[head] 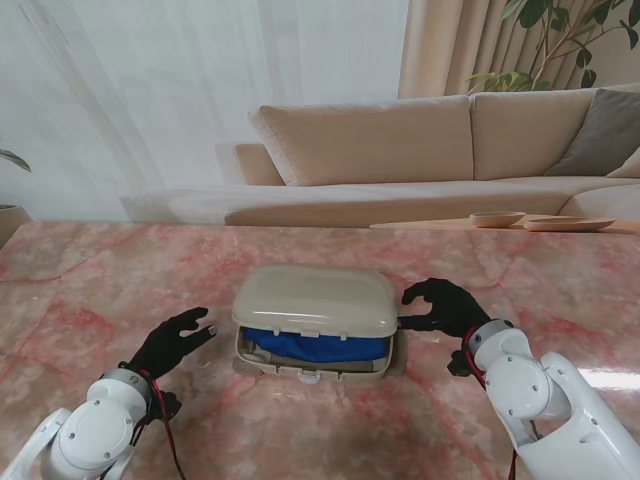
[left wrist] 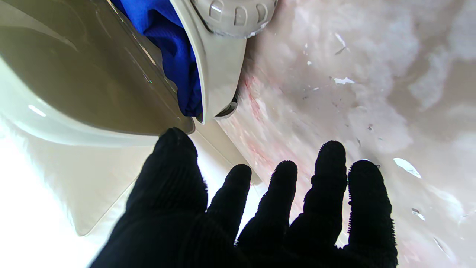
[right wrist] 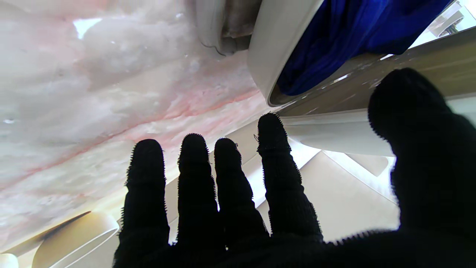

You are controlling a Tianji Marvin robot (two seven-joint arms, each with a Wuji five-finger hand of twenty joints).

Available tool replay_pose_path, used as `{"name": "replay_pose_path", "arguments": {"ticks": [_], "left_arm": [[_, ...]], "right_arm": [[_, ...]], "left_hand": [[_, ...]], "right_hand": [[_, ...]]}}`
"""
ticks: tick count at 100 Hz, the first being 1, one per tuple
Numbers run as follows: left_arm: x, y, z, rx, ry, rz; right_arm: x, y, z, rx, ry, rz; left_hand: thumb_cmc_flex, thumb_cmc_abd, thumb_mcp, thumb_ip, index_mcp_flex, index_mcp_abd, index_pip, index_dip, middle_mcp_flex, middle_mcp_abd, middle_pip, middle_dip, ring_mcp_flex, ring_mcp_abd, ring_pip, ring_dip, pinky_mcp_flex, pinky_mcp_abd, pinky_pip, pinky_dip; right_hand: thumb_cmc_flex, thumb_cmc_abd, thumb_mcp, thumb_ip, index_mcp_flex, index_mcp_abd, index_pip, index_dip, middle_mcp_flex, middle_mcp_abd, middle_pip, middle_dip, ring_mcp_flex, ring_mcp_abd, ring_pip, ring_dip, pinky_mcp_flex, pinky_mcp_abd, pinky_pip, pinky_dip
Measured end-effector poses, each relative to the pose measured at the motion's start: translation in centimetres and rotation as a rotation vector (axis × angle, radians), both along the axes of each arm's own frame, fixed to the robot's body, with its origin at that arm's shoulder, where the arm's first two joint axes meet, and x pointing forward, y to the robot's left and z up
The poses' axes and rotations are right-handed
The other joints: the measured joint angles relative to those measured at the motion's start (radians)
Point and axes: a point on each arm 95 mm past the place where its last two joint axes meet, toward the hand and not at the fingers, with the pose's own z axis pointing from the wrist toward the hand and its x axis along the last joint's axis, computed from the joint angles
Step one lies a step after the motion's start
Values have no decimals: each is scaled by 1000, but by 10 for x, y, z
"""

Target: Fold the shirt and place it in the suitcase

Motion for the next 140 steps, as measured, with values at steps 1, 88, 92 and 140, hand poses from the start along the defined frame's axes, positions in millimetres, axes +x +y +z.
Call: {"name": "replay_pose_path", "arguments": {"ticks": [1, 88, 92, 140], "left_arm": [[0, 0, 0, 0, 0, 0], [0, 0, -1, -4, 2, -12], [0, 0, -1, -4, 0, -13], [0, 1, -2, -4, -1, -14]], "right_arm": [[0, 0, 0, 0, 1, 0], [-12, -7, -2, -11, 9, -19], [-12, -5, 1, -6, -17, -18], [-16, 62, 18, 118, -147, 133]], "left_hand": [[0, 0, 0, 0, 0, 0, 0, 0, 0, 0, 0, 0, 0, 0, 0, 0, 0, 0, 0, 0], [0, 0, 0, 0, 0, 0, 0, 0, 0, 0, 0, 0, 0, 0, 0, 0, 0, 0, 0, 0], [0, 0, 0, 0, 0, 0, 0, 0, 0, 0, 0, 0, 0, 0, 0, 0, 0, 0, 0, 0], [0, 0, 0, 0, 0, 0, 0, 0, 0, 0, -1, 0, 0, 0, 0, 0, 0, 0, 0, 0]], "right_hand": [[0, 0, 0, 0, 0, 0, 0, 0, 0, 0, 0, 0, 0, 0, 0, 0, 0, 0, 0, 0], [0, 17, 7, 0, 0, 0, 0, 11, 0, 0, -3, 1, 0, 0, -11, 0, 0, 0, 0, 0], [0, 17, 20, 0, 0, 0, 0, 11, 0, 0, -3, 2, 0, 0, -12, 0, 0, 0, 0, 0], [0, 17, 76, 0, 8, 0, 0, 11, 1, 0, 2, 2, 0, 0, -27, 0, 0, -34, -2, 0]]}}
